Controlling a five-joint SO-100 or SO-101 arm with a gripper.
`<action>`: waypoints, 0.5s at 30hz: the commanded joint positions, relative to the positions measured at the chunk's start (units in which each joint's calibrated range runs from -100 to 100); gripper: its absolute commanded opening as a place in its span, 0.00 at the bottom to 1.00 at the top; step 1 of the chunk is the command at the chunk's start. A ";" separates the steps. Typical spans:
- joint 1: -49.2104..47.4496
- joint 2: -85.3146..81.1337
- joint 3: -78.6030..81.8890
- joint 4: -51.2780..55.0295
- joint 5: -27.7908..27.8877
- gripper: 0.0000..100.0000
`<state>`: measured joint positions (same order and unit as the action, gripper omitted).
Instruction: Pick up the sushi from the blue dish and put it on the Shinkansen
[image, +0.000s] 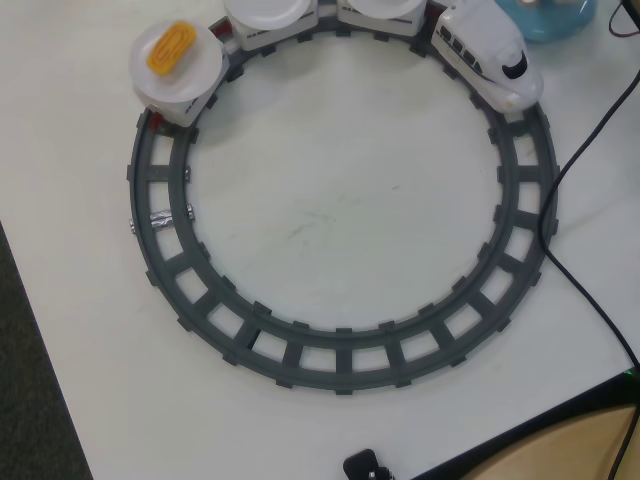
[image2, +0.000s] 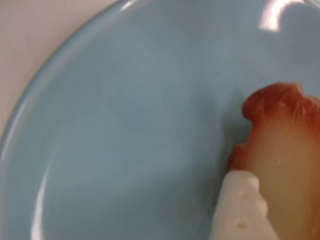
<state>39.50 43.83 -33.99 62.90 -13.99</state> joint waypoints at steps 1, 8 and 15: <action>1.17 -7.46 3.29 0.21 -0.22 0.02; 0.90 -25.84 20.80 -3.13 0.09 0.02; 0.46 -46.96 42.25 -11.17 0.30 0.02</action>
<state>40.53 10.32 0.23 54.77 -13.93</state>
